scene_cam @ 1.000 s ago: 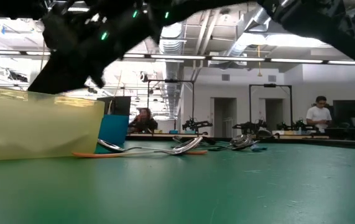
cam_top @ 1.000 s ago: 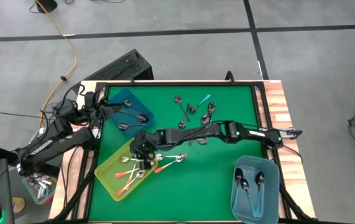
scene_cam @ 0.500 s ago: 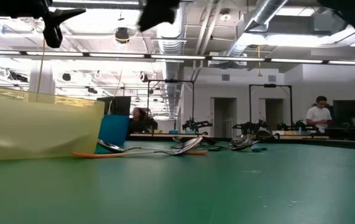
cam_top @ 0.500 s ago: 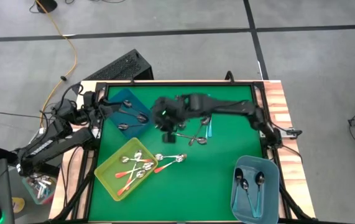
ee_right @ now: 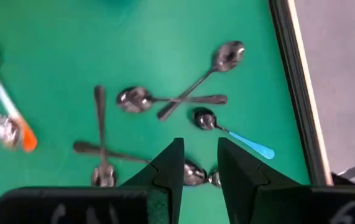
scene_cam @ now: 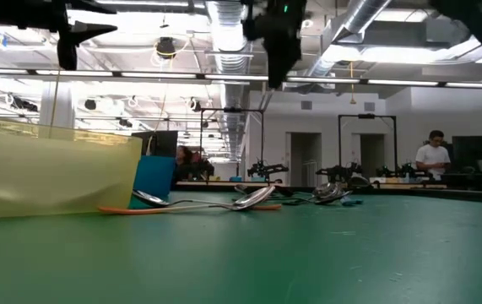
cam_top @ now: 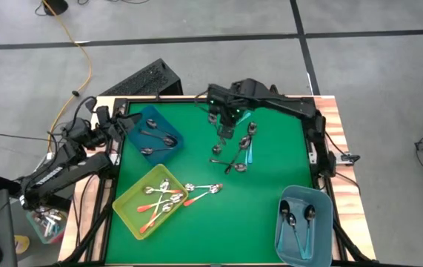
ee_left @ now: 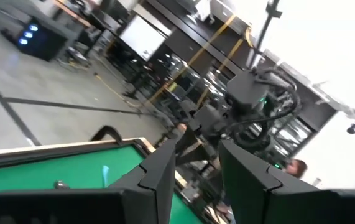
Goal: Sort silverware by color (type)
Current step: Put the black spoon into the dark blue bin
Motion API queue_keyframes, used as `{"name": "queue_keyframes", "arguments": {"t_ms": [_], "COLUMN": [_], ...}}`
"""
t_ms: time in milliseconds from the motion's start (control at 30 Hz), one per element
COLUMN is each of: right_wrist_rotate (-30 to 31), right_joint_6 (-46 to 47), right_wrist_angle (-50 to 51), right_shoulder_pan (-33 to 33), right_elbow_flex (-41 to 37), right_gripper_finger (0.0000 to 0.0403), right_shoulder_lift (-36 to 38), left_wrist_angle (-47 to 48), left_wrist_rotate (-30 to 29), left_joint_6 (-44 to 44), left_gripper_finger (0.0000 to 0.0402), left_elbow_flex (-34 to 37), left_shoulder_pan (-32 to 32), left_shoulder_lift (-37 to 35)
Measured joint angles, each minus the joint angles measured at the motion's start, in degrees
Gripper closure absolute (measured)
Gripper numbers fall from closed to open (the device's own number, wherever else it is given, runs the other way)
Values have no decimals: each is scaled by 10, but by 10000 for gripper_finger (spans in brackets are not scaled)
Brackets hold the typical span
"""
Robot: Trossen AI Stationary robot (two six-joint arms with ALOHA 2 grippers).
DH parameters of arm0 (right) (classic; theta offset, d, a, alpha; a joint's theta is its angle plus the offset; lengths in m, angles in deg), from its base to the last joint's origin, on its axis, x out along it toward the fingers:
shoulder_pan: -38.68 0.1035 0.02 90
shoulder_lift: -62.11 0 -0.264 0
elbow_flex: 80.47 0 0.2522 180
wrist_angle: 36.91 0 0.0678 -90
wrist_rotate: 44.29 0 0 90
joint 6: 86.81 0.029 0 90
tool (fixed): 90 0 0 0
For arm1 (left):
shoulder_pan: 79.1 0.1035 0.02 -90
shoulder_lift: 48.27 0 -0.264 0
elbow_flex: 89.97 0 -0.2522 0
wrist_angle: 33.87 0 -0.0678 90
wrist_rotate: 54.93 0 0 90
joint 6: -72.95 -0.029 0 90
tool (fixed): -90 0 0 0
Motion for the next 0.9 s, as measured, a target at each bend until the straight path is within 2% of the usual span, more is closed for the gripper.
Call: {"name": "queue_keyframes", "arguments": {"t_ms": [300,467,567,800,900], "right_wrist_rotate": [6,-2,-34,-46,-71], "right_joint_6": [30,5,-23,-44,-33], "right_wrist_angle": [-158,-251,-317,-501,-628], "right_shoulder_pan": [-55,-54,-54,-65,-82], "right_elbow_flex": [-222,-327,-383,-520,-608], "right_gripper_finger": [294,294,294,294,294], "right_shoulder_lift": [-4,0,15,123,187], "left_wrist_angle": [30,53,59,62,61], "left_wrist_rotate": [-37,-66,-83,-95,-99], "left_joint_6": [0,-1,-2,-20,-29], "left_gripper_finger": [292,292,292,292,292], "left_elbow_flex": [0,0,0,0,0], "left_shoulder_pan": [0,0,0,0,0], "left_shoulder_lift": [0,0,0,0,0]}}
